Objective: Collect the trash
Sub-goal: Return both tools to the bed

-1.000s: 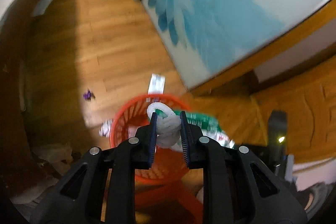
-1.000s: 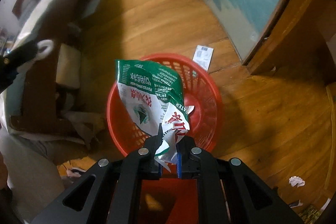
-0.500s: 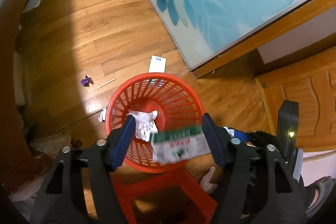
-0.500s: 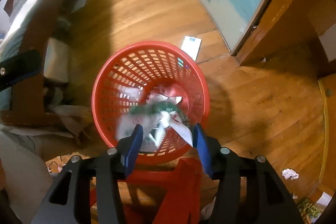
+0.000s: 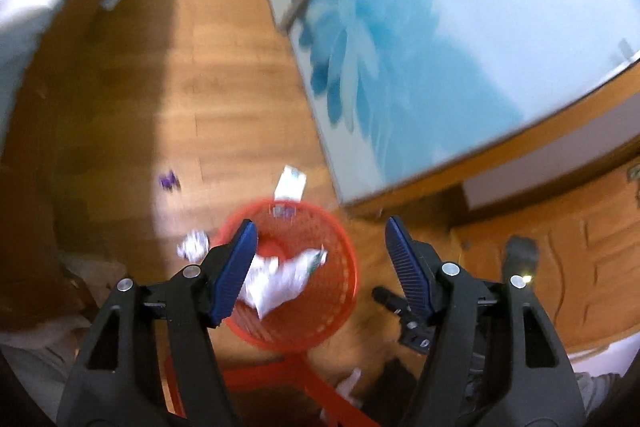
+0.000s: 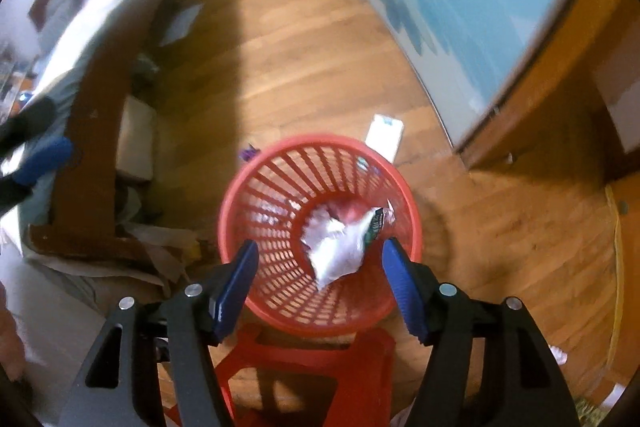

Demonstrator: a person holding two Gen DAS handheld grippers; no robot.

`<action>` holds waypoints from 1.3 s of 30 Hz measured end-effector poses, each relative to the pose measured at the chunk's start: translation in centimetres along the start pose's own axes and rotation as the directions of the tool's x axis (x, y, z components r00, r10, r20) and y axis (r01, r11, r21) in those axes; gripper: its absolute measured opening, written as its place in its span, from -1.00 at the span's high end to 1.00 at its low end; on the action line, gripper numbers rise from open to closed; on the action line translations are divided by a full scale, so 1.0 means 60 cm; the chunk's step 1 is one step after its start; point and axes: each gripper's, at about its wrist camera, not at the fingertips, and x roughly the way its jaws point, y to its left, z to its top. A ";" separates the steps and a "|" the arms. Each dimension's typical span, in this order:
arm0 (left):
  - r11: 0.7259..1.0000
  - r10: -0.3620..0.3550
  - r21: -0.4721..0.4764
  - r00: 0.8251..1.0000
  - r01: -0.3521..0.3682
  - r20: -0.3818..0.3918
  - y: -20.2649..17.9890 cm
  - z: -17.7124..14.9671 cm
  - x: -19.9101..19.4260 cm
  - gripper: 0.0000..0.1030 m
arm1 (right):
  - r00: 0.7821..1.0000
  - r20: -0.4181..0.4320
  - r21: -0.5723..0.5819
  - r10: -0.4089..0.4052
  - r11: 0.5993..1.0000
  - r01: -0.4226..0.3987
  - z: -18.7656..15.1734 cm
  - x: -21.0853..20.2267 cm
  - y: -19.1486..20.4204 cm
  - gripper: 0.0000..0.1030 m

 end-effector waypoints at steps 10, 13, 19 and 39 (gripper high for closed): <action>0.973 0.225 -0.062 0.868 -0.221 0.443 0.217 0.000 -0.364 -0.58 | 0.979 0.128 -0.209 0.158 0.969 -0.129 0.064 -0.068 0.269 -0.28; 0.939 0.342 -0.158 0.781 -0.305 0.523 0.307 -0.039 -0.463 -0.63 | 0.954 0.197 -0.295 0.228 0.941 -0.164 0.069 -0.093 0.383 -0.29; 0.864 0.503 -0.347 0.663 -0.365 0.554 0.463 -0.146 -0.577 -0.64 | 0.893 0.275 -0.454 0.357 0.867 -0.206 0.052 -0.133 0.600 -0.44; 0.792 0.607 -0.450 0.611 -0.413 0.508 0.593 -0.177 -0.645 -0.64 | 0.856 0.187 -0.637 0.482 0.723 -0.268 -0.027 -0.078 0.938 -0.49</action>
